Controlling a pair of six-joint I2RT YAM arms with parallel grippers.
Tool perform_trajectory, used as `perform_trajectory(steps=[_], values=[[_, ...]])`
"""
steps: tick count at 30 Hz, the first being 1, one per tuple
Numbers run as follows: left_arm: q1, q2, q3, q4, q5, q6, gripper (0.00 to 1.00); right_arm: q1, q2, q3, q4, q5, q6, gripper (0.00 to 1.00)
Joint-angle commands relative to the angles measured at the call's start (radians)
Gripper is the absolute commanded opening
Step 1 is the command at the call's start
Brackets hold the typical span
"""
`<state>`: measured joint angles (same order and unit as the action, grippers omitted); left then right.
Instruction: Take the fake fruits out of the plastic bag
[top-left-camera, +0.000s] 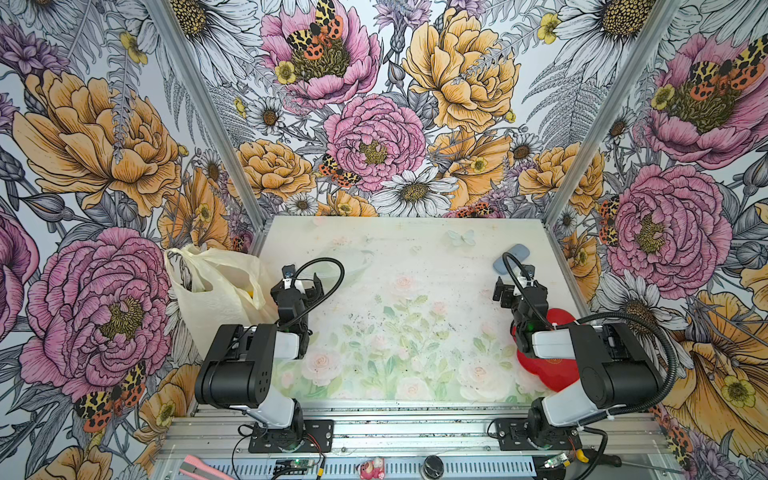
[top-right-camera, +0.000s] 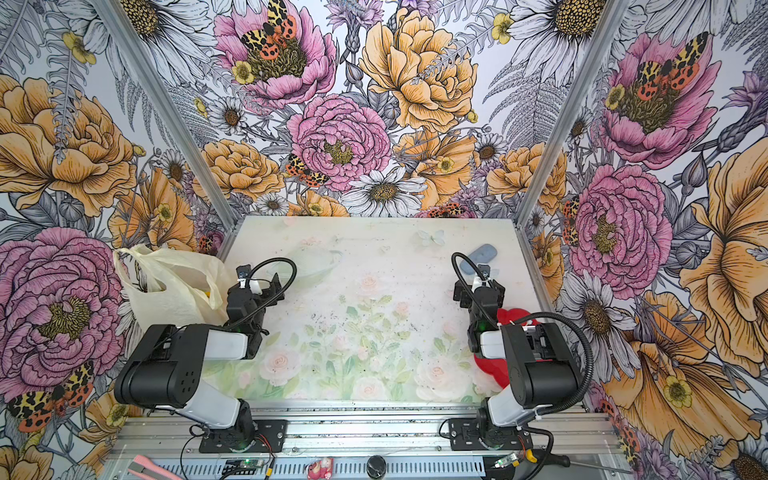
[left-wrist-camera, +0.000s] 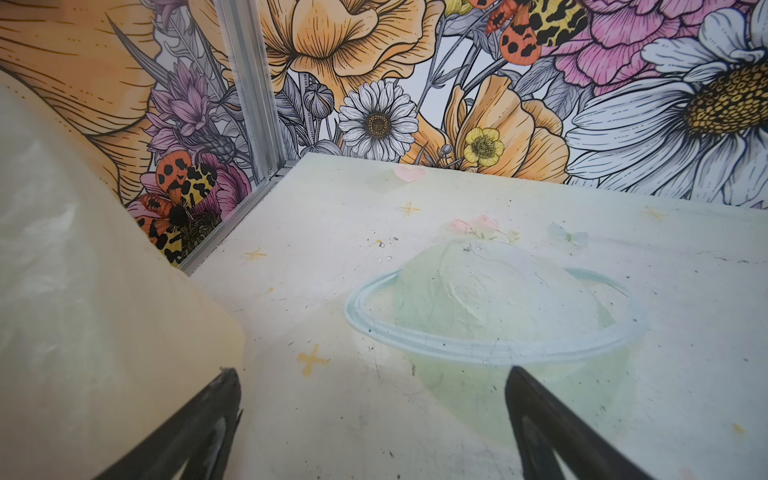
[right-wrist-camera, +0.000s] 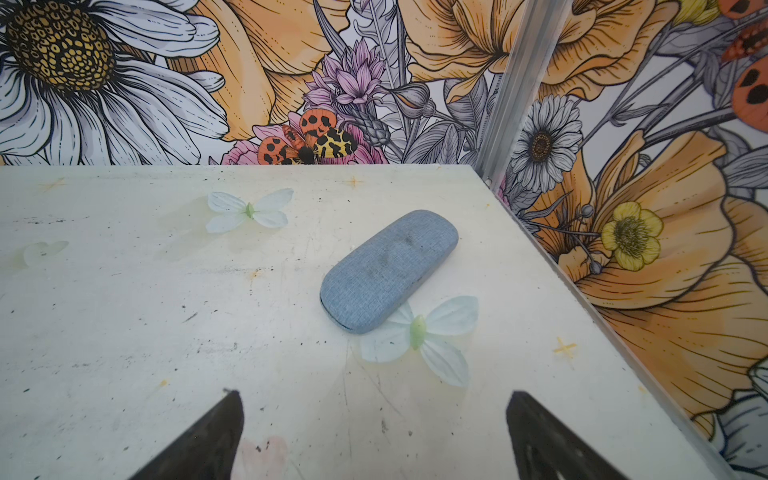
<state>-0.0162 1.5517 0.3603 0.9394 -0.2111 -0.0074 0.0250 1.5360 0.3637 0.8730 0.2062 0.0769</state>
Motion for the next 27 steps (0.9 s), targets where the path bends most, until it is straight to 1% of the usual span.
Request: perform_trajectory(steps=[1,15,19,20,21,22,23,24,25,27], values=[[-0.001,-0.002,0.014,0.004,0.021,0.012,0.99,0.000,-0.001,0.012,0.030,0.005,-0.011,1.00],[-0.002,-0.002,0.014,0.005,0.018,0.012,0.99,0.000,-0.001,0.011,0.029,0.004,-0.011,0.99],[-0.018,-0.002,0.007,0.020,0.009,0.027,0.99,-0.001,-0.002,0.010,0.033,0.004,-0.010,0.99],[-0.023,-0.002,0.006,0.025,0.010,0.036,0.99,-0.002,-0.002,0.010,0.033,0.004,-0.011,1.00],[-0.019,-0.011,0.013,0.009,0.033,0.040,0.99,-0.001,-0.008,0.008,0.034,0.002,-0.015,0.99],[-0.014,-0.028,0.018,-0.025,0.076,0.048,0.99,0.000,-0.027,0.007,0.019,-0.013,-0.021,1.00],[-0.013,-0.051,0.005,-0.020,0.100,0.058,0.99,0.002,-0.059,0.005,-0.004,-0.025,-0.029,0.99],[-0.021,-0.088,-0.011,-0.022,0.084,0.062,0.99,0.004,-0.093,0.007,-0.039,-0.027,-0.030,0.99],[-0.036,-0.156,-0.014,-0.065,0.044,0.065,0.99,0.004,-0.129,0.009,-0.073,-0.024,-0.030,1.00],[-0.052,-0.293,0.025,-0.230,0.021,0.073,0.99,0.010,-0.188,0.008,-0.115,-0.016,-0.035,0.99]])
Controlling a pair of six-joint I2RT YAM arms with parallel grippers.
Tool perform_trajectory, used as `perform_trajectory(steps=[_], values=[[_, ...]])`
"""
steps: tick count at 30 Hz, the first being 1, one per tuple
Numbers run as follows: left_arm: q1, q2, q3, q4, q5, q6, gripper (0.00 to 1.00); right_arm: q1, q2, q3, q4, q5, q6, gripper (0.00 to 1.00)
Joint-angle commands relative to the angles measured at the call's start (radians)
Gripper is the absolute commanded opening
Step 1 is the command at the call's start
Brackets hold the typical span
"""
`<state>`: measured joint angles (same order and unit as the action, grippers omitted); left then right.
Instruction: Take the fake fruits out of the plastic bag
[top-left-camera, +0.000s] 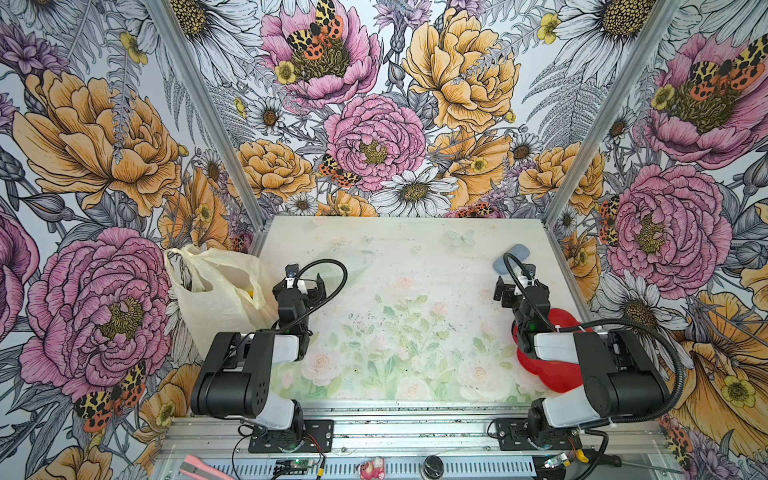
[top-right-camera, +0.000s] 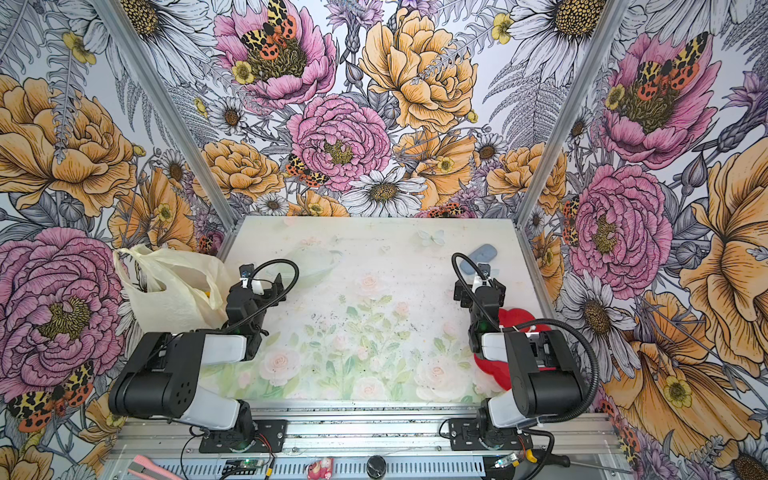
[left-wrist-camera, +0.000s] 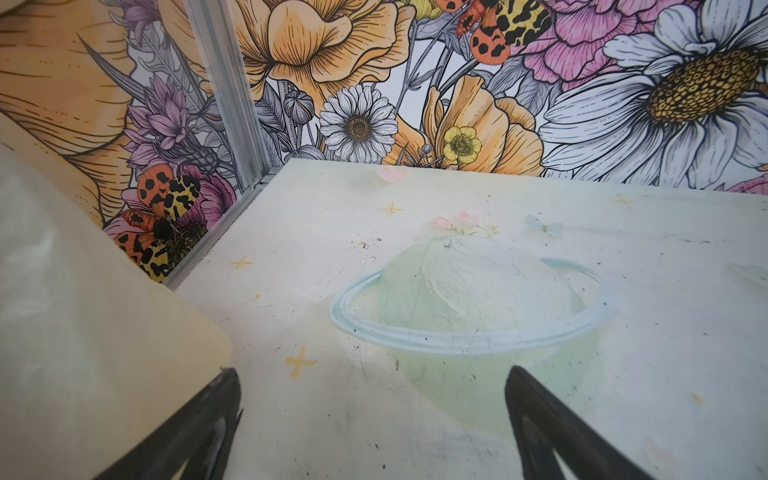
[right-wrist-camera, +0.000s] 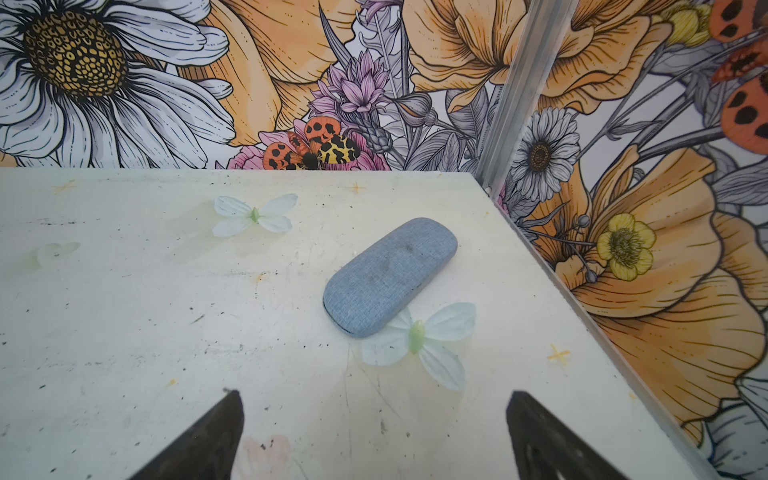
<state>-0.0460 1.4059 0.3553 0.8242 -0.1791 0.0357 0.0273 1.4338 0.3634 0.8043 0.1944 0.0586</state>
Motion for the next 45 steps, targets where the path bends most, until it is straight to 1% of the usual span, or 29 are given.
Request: perform_trajectory(steps=[1,3,4,6,7,9,10,12,13,14,15,17,18,19,20,21,23,26,28,31,32,33,37,42,45], values=[[-0.028,-0.205,0.067,-0.206,-0.012,0.020,0.99,0.016,-0.125,0.009,-0.073,0.000,-0.024,0.99],[-0.054,-0.273,0.162,-0.377,-0.022,-0.009,0.99,0.041,-0.205,0.010,-0.113,0.017,-0.034,0.99],[-0.071,-0.293,0.221,-0.482,-0.020,-0.013,0.99,0.055,-0.248,0.019,-0.147,0.020,-0.018,1.00],[-0.107,-0.317,0.319,-0.639,-0.023,-0.064,0.99,0.066,-0.331,0.064,-0.257,-0.019,0.034,1.00],[-0.122,-0.326,0.372,-0.720,-0.063,-0.123,0.99,0.069,-0.359,0.095,-0.318,-0.044,0.061,1.00],[-0.135,-0.336,0.466,-0.872,-0.133,-0.297,0.99,0.069,-0.407,0.178,-0.467,-0.102,0.141,1.00],[-0.132,-0.339,0.517,-0.967,-0.145,-0.371,0.99,0.069,-0.420,0.224,-0.544,-0.125,0.192,1.00],[-0.121,-0.343,0.607,-1.119,-0.107,-0.464,0.99,0.061,-0.437,0.282,-0.642,-0.176,0.294,1.00],[-0.108,-0.351,0.634,-1.165,-0.064,-0.481,0.99,0.046,-0.444,0.298,-0.675,-0.234,0.346,1.00],[-0.084,-0.365,0.643,-1.181,-0.007,-0.492,0.99,0.025,-0.452,0.297,-0.682,-0.316,0.382,0.99],[-0.056,-0.384,0.635,-1.183,0.038,-0.518,0.99,0.006,-0.456,0.285,-0.660,-0.366,0.428,0.99],[0.024,-0.437,0.579,-1.155,0.111,-0.613,0.99,-0.028,-0.454,0.261,-0.652,-0.432,0.564,0.99],[0.049,-0.459,0.548,-1.110,0.157,-0.620,0.99,-0.045,-0.444,0.258,-0.636,-0.489,0.587,0.99],[0.061,-0.471,0.537,-1.088,0.179,-0.597,0.99,-0.053,-0.426,0.270,-0.636,-0.542,0.581,0.99],[0.048,-0.468,0.564,-1.137,0.122,-0.569,0.99,-0.053,-0.407,0.284,-0.643,-0.577,0.570,0.99],[0.023,-0.458,0.597,-1.207,0.032,-0.549,0.99,-0.051,-0.392,0.295,-0.649,-0.592,0.567,0.99],[-0.053,-0.451,0.632,-1.285,-0.236,-0.509,0.99,-0.032,-0.368,0.301,-0.642,-0.610,0.552,0.99],[-0.136,-0.458,0.643,-1.325,-0.528,-0.507,0.99,0.035,-0.344,0.325,-0.664,-0.592,0.501,0.99],[-0.155,-0.450,0.671,-1.372,-0.660,-0.537,0.99,0.076,-0.326,0.346,-0.672,-0.591,0.480,0.99],[-0.148,-0.418,0.723,-1.422,-0.813,-0.569,0.99,0.114,-0.302,0.381,-0.686,-0.602,0.471,0.98],[-0.133,-0.406,0.738,-1.422,-0.837,-0.571,0.99,0.122,-0.298,0.390,-0.689,-0.601,0.466,0.98],[-0.112,-0.399,0.748,-1.423,-0.835,-0.575,0.99,0.130,-0.294,0.395,-0.691,-0.601,0.462,0.98],[0.042,-0.378,0.780,-1.422,-0.710,-0.618,0.99,0.162,-0.282,0.419,-0.715,-0.592,0.453,0.98],[0.152,-0.300,0.833,-1.421,-0.643,-0.603,0.99,0.195,-0.276,0.422,-0.731,-0.572,0.452,0.97],[0.224,-0.267,0.829,-1.420,-0.589,-0.614,0.99,0.215,-0.269,0.428,-0.744,-0.567,0.453,0.97]])
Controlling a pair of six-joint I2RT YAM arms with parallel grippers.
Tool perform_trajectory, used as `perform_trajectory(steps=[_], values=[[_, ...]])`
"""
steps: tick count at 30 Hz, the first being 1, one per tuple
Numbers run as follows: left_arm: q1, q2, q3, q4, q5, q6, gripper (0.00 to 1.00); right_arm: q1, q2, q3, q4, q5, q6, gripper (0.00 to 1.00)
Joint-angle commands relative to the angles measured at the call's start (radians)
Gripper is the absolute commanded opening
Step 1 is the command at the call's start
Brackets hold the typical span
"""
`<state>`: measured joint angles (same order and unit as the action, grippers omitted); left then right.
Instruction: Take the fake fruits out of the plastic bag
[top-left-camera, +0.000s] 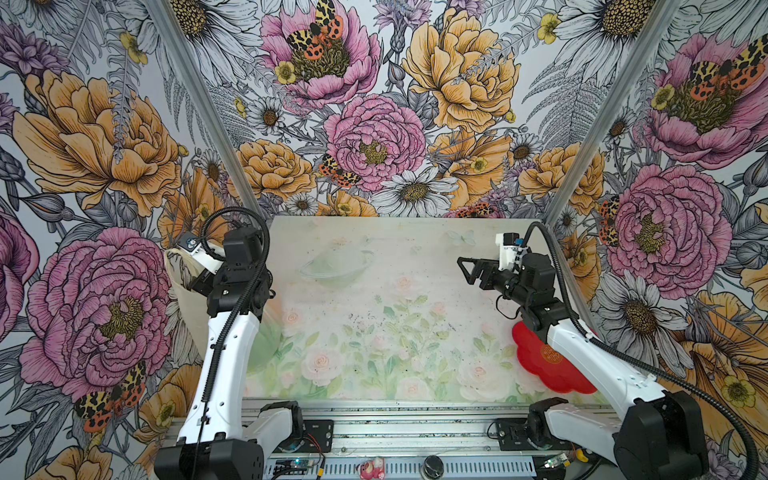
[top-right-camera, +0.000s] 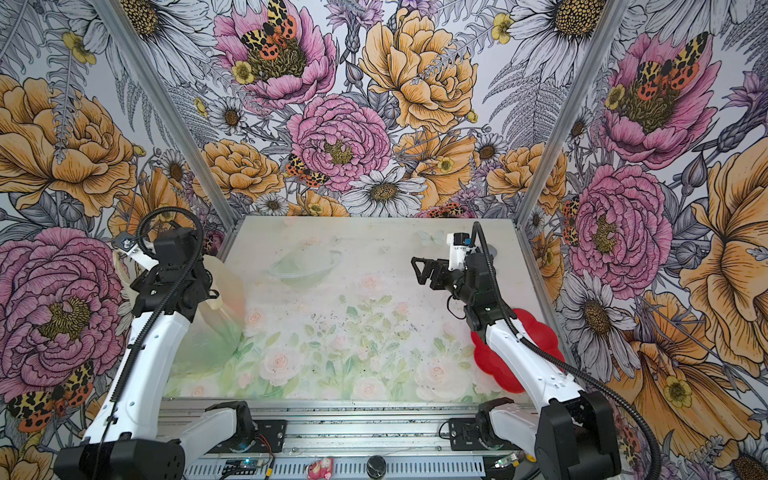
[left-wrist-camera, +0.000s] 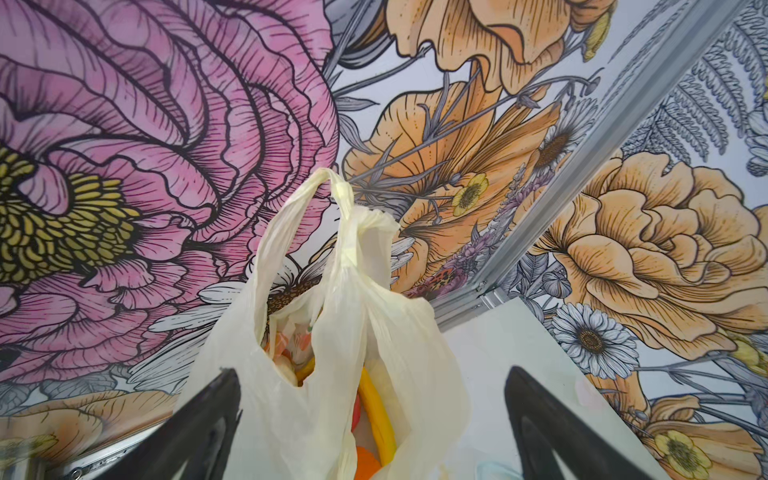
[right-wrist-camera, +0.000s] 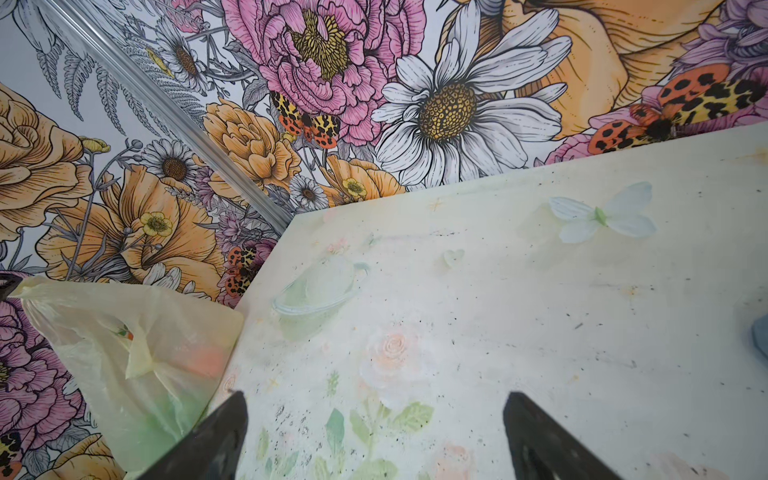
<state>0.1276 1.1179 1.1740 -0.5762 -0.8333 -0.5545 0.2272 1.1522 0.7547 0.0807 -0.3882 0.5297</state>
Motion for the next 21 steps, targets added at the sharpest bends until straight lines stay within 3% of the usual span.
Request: perform_trajectory(steps=[1,5,9,11,13,15,17,21], values=[[0.078,0.027,0.000,-0.010,0.099,-0.029,0.99,0.021,0.016,0.039,-0.028,0.018,-0.020,0.97],[0.138,0.053,-0.016,0.011,0.169,-0.033,0.93,0.041,0.026,0.051,-0.062,0.029,-0.031,0.95],[0.170,0.114,0.001,0.039,0.269,-0.033,0.62,0.050,0.012,0.059,-0.096,0.040,-0.034,0.94],[0.157,0.141,0.011,0.050,0.288,-0.035,0.39,0.049,-0.005,0.060,-0.113,0.048,-0.040,0.94],[0.091,0.170,0.020,0.054,0.196,-0.024,0.19,0.049,-0.025,0.060,-0.136,0.063,-0.046,0.94],[0.015,0.201,0.023,0.079,0.113,0.015,0.08,0.049,-0.035,0.063,-0.160,0.072,-0.052,0.93],[-0.044,0.233,0.030,0.091,0.071,0.034,0.00,0.049,-0.040,0.069,-0.186,0.077,-0.057,0.93],[-0.155,0.290,0.063,0.092,0.010,0.054,0.00,0.051,-0.049,0.057,-0.199,0.084,-0.046,0.92]])
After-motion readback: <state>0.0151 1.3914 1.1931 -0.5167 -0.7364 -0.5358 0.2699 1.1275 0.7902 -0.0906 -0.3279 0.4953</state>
